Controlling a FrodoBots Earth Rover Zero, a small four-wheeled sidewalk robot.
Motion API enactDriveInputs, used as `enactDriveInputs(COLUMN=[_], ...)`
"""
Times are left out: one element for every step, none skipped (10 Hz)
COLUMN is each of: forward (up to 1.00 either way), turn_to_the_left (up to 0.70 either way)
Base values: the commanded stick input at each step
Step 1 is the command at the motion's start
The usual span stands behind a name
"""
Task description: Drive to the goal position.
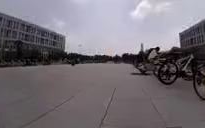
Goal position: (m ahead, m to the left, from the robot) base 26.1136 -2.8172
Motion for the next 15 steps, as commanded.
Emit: enactDriveInputs(forward=[0.7, 0.7, 0.7, 0.7, 0.7, 0.7, 0.7, 0.7, 0.7, 0.7, 0.7, 0.7, 0.7, 0.7, 0.7], turn_to_the_left=[0.0, 0.0, 0.0, 0.0, 0.0, 0.0, 0.0, 0.0, 0.0, 0.0, 0.0, 0.0, 0.0, 0.0, 0.0])
